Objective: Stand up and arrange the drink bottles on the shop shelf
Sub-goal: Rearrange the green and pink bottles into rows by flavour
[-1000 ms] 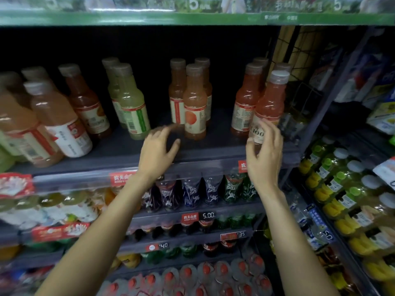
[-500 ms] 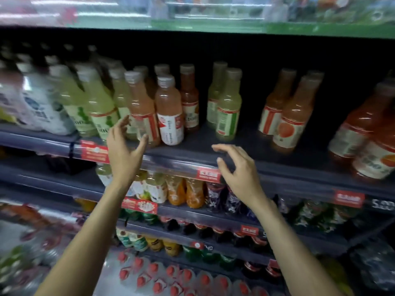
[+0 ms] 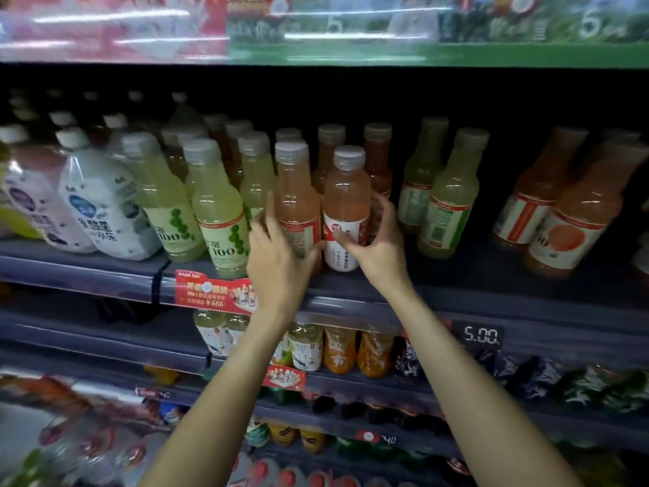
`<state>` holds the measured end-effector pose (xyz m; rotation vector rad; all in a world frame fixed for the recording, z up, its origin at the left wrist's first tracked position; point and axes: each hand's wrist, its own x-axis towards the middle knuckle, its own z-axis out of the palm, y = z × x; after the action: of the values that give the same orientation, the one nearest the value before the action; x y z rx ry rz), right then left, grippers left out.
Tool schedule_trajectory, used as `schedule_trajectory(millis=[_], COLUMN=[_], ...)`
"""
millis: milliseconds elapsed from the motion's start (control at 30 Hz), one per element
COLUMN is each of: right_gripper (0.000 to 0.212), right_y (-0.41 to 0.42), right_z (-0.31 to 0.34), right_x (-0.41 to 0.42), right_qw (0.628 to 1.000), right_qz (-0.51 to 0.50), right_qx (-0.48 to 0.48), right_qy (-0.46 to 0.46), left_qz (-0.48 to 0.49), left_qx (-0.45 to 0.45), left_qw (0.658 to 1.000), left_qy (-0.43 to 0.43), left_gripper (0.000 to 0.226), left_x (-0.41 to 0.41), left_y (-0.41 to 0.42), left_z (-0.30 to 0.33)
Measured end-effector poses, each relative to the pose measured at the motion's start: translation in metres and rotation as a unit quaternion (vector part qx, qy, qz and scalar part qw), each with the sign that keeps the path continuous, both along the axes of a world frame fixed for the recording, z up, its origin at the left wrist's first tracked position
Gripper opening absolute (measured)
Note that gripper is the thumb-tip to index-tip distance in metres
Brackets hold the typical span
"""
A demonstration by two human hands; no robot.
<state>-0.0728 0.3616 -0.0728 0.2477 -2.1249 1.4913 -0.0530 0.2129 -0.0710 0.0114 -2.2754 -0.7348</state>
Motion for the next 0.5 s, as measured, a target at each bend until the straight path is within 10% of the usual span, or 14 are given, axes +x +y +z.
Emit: schedule_trajectory(millis=[500], right_gripper=[0.048], right_y=[0.029], right_z=[0.004], right_x=[0.01], right_qw=[0.999], right_qz=[-0.007], right_qx=[0.047], right_qy=[0.02], left_qz=[-0.144], left_qx=[0.081], left_qw=[0.984], left_qy=[0.064], left_gripper=[0.086], left_x=[0.013], left_y=[-0.017], left_z=[-0.005])
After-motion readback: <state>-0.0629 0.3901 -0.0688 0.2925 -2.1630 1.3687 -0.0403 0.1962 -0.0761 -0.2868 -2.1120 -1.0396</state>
